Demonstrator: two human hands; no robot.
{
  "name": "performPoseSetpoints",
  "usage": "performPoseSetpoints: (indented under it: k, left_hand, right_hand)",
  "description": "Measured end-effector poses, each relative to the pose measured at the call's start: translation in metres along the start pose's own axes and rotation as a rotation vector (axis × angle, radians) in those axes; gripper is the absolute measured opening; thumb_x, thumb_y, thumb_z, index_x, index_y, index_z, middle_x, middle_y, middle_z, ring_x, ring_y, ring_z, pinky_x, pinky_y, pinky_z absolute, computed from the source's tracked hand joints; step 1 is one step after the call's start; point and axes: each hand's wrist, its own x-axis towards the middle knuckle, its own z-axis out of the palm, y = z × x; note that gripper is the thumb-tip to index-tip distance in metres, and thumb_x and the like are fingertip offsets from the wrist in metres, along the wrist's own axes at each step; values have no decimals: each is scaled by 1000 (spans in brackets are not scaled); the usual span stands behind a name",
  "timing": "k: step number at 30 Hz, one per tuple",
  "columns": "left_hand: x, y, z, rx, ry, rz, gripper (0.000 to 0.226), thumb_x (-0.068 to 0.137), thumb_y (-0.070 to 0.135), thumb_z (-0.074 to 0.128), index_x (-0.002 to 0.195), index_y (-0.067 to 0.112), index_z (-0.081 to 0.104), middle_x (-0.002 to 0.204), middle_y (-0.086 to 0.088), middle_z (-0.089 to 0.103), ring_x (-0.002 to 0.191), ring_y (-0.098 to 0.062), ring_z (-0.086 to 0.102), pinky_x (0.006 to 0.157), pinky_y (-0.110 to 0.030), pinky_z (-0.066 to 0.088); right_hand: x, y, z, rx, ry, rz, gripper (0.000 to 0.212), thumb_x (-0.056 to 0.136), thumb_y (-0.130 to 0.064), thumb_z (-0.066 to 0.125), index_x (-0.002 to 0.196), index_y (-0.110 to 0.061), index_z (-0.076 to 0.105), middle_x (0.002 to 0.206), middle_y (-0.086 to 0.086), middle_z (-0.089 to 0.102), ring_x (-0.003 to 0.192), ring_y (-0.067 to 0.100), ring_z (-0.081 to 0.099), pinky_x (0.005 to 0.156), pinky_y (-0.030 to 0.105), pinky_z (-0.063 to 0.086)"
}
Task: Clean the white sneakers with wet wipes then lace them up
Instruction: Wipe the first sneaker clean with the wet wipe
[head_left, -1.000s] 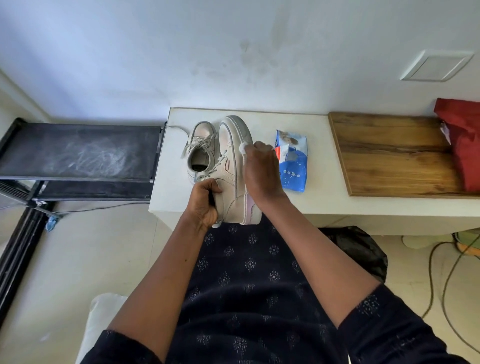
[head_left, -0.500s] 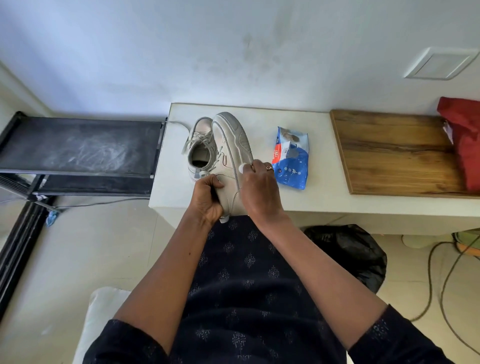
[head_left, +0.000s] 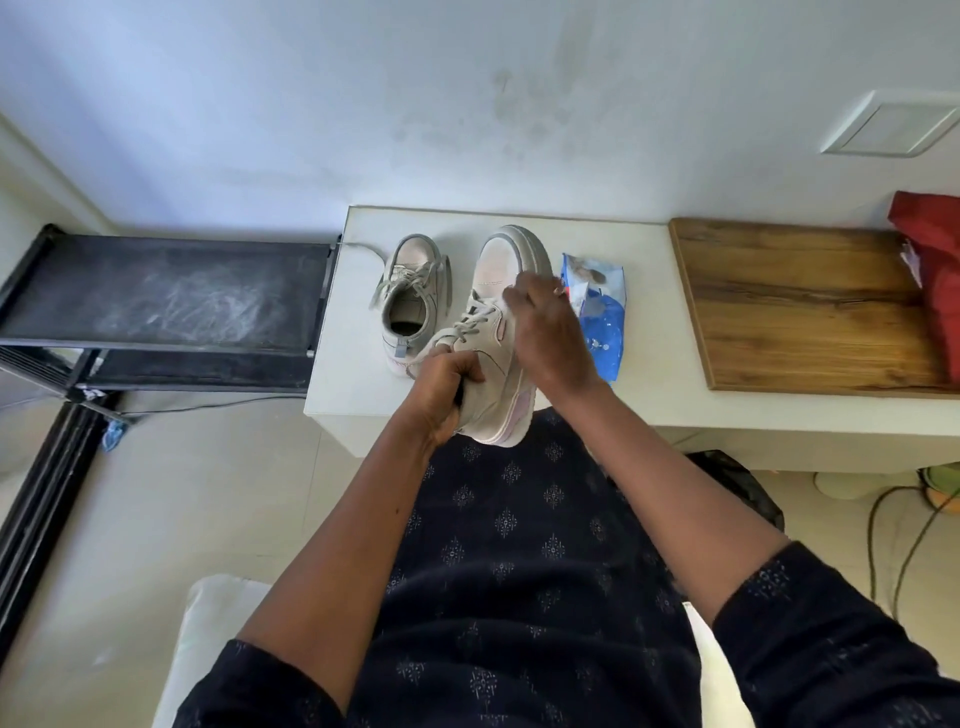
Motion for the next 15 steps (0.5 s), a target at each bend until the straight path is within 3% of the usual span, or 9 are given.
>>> performPoseSetpoints:
  k: [2,4,7,9,11,15]
  left_hand:
    - [-5,1,4,40,30,12,24,63,-10,53,74,8,40,74,-7,44,70,-21,47,65,-29,46]
    - [-4,-4,4,55,52,14,28,74,-16,43,74,12,40,74,-5,44,69,-18,46,61,-27,45]
    - [-6,-8,4,64,50,19,26,67,-10,51,72,12,39,71,-4,45,68,-17,46,61,-26,44]
    - [-6,-8,7,123,46,44,26,60,-8,54,64,13,38,58,1,45,60,-15,41,53,-22,39]
    - [-5,-8,10,202,18,92,33,70,-15,49,58,13,38,42,11,42,53,-12,37,48,-20,33]
    - [-7,-9,15,327,-17,152,38,73,-18,47,56,14,36,38,16,38,42,-5,35,46,-20,30]
  right_hand:
    - [-19,-6,5,81,-42,-20,26,60,23,59,80,8,65,80,20,61,77,35,60,64,33,52]
    - [-33,-7,8,183,-63,14,27,64,18,54,85,8,67,82,20,62,77,36,60,67,36,53]
    - [-35,-1,8,186,-66,-18,23,71,15,54,88,7,67,84,19,62,78,36,61,68,37,54]
    - [-28,6,6,137,-58,-13,19,70,16,59,86,7,66,83,18,61,78,35,60,65,36,54]
    - [-19,13,6,63,-35,16,24,62,21,67,81,6,66,80,17,60,75,32,59,61,31,51]
    - [-6,19,4,6,35,120,24,58,21,72,75,5,67,76,15,61,71,32,59,58,27,46]
